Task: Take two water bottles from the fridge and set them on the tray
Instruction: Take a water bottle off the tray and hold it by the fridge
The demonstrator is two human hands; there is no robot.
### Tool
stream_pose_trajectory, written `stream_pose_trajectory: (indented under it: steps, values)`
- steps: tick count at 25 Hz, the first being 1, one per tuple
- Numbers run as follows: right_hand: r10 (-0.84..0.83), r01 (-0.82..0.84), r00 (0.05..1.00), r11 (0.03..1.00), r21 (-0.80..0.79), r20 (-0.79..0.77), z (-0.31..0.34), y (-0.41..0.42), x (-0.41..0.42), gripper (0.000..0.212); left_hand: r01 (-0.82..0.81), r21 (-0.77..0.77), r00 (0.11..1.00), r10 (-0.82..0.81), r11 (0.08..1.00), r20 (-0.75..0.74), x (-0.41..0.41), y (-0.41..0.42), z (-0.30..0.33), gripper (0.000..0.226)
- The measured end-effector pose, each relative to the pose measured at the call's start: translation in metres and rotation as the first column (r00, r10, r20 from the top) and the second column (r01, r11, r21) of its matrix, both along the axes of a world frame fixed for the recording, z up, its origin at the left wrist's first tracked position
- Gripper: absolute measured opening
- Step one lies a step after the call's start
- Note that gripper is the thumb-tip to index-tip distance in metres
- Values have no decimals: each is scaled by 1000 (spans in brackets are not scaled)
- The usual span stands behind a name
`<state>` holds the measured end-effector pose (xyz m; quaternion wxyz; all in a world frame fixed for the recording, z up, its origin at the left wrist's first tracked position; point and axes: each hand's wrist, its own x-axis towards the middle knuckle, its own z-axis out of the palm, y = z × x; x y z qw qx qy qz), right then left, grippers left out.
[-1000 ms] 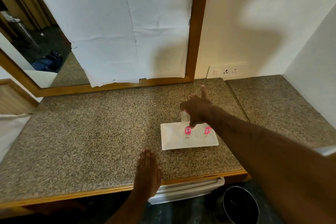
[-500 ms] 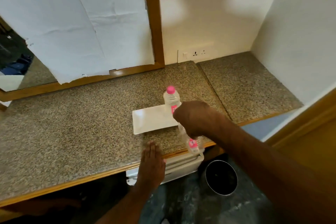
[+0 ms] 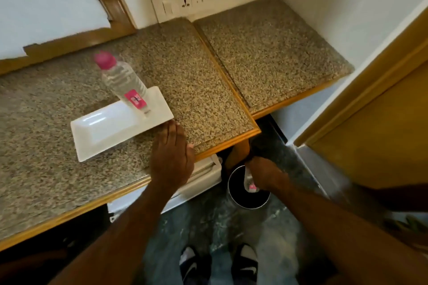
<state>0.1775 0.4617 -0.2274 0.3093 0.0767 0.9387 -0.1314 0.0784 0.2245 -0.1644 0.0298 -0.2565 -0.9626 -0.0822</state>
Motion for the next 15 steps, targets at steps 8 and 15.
stream_pose_trajectory:
  steps: [8,15]
  values:
    - [-116,120,991,991,-52,66,-190,-9,13,45,-83,8,974,83,997,-209,6,6,-28,57]
    - [-404,400,915,910,-106,-15,-213,-35,22,37,-104,4,965,102,995,-240,4,7,-39,57]
